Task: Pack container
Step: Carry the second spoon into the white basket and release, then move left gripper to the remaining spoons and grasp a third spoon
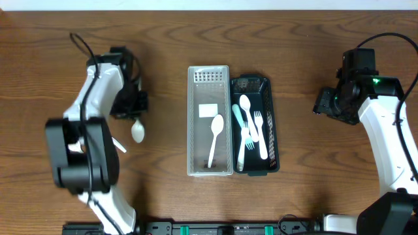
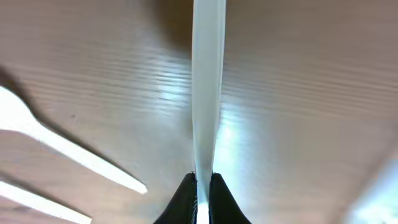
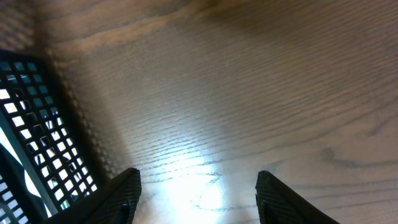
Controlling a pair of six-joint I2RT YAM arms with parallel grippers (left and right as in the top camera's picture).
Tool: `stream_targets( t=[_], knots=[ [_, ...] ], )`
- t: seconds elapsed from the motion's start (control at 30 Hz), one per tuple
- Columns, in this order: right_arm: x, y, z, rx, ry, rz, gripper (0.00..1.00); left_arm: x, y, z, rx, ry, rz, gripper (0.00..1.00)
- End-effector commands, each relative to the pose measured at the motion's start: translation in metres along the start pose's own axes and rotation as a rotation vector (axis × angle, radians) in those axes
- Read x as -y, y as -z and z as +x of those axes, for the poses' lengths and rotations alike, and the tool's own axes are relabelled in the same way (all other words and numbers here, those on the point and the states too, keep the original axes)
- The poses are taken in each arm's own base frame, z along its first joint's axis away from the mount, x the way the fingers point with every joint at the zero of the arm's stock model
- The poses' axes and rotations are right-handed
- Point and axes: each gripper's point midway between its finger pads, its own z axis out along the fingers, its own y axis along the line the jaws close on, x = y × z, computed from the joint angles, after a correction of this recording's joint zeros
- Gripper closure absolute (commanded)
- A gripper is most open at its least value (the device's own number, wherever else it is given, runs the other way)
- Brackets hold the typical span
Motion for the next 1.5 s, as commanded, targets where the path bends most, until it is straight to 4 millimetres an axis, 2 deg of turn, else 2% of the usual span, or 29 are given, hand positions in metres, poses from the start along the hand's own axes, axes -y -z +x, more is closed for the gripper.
stream_targets(
  t=[0.0, 0.07, 0.13, 0.2, 0.27, 0.33, 0.47, 0.67, 0.77, 0.9, 1.0, 1.03, 1.2, 1.33, 1.47],
  knots=[
    [0.005, 0.0, -0.001, 0.007, 0.003, 0.011, 0.37, 0.044, 0.084, -0.002, 0.246, -0.055, 0.036, 0.94],
    [0.004, 0.0, -0.002, 0.009, 0.003, 0.011, 0.37, 0.071, 0.11, 0.011, 0.322, -0.101, 0.064, 0.94],
    [0.004, 0.0, -0.002, 0.01, 0.003, 0.01, 0.37, 0.096, 0.127, 0.025, 0.37, -0.134, 0.096, 0.94],
    [0.004, 0.0, -0.002, 0.011, 0.003, 0.01, 0.37, 0.121, 0.136, 0.04, 0.394, -0.172, 0.125, 0.94],
    [0.004, 0.0, -0.002, 0.011, 0.003, 0.01, 0.37, 0.143, 0.135, 0.052, 0.39, -0.209, 0.142, 0.94],
    [0.004, 0.0, -0.002, 0.011, 0.003, 0.01, 0.37, 0.16, 0.128, 0.059, 0.381, -0.243, 0.15, 0.94],
    [0.004, 0.0, -0.002, 0.01, 0.003, 0.01, 0.37, 0.186, 0.1, 0.064, 0.342, -0.289, 0.145, 0.94],
    [0.005, 0.0, -0.001, 0.007, 0.003, 0.011, 0.37, 0.2, 0.054, 0.063, 0.25, -0.325, 0.094, 0.92],
    [0.005, 0.0, -0.001, 0.007, 0.003, 0.011, 0.37, 0.201, 0.041, 0.062, 0.218, -0.33, 0.074, 0.69],
    [0.005, 0.0, -0.001, 0.007, 0.003, 0.011, 0.37, 0.201, 0.043, 0.06, 0.23, -0.344, 0.069, 0.57],
    [0.005, 0.0, -0.001, 0.007, 0.003, 0.011, 0.37, 0.19, 0.063, 0.049, 0.315, -0.345, 0.007, 0.53],
    [0.005, 0.0, -0.001, 0.007, 0.004, 0.011, 0.37, 0.183, 0.072, 0.044, 0.354, -0.334, -0.023, 0.48],
    [0.005, 0.0, -0.001, 0.006, 0.015, 0.011, 0.37, 0.133, 0.123, 0.028, 0.499, -0.196, -0.052, 0.28],
    [0.005, 0.0, -0.001, 0.006, 0.019, 0.011, 0.37, 0.062, 0.141, 0.014, 0.516, 0.045, -0.065, 0.22],
    [0.005, 0.0, -0.001, 0.006, 0.022, 0.011, 0.36, -0.012, 0.138, 0.005, 0.484, 0.327, -0.07, 0.08]
  ],
)
